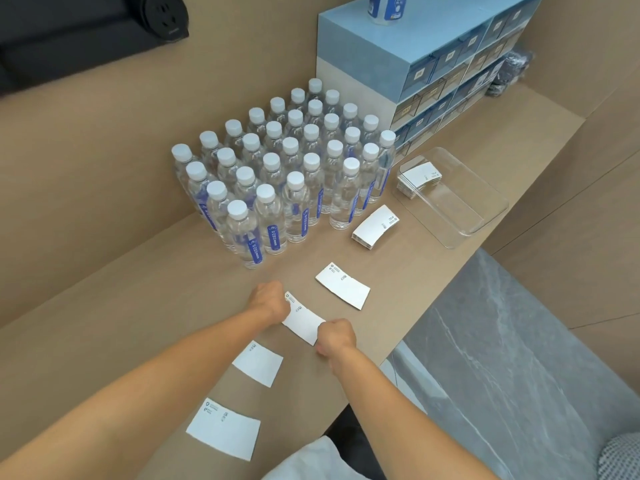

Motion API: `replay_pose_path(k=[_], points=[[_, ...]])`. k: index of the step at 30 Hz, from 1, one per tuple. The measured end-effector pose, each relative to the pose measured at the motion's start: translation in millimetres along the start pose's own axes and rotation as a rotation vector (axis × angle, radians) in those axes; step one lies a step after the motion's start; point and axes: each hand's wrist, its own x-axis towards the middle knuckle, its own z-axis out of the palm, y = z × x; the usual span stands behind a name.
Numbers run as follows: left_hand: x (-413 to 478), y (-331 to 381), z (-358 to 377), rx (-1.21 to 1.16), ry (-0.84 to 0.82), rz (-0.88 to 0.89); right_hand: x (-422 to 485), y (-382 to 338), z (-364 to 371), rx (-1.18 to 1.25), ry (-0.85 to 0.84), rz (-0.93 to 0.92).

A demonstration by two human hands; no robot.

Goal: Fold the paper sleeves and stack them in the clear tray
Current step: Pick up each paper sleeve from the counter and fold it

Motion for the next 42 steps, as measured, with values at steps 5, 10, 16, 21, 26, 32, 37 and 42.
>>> replay_pose_path(k=[5, 10, 16, 21, 26, 32, 37, 42], points=[[3, 2, 6, 0.004, 0.014, -0.03, 7, 1, 7, 0.073, 0.003, 0.025], [9, 1, -1, -0.221, -0.015, -0.081, 9, 3, -4, 0.154, 0.023, 0.075], [13, 19, -16, -0.479, -0.028, -0.072, 12, -4, -35, 0.3, 0.064, 0.005], [9, 39, -18, -0.485, -0.012, -0.024, 10, -16, -54, 0.31, 0.142, -0.043], [15, 61, -15, -0.432, 0.043, 0.023, 14, -24, -70, 0.307, 0.204, -0.061], [30, 83, -10, -0.391, 0.092, 0.014, 32, -33, -80, 0.277, 0.203, -0.042], [46, 89, -2, -0.347, 0.104, 0.003, 52, -37, -81, 0.267, 0.208, -0.017], [60, 94, 8, -0.331, 0.119, 0.003, 63, -38, -82, 0.233, 0.212, 0.003]])
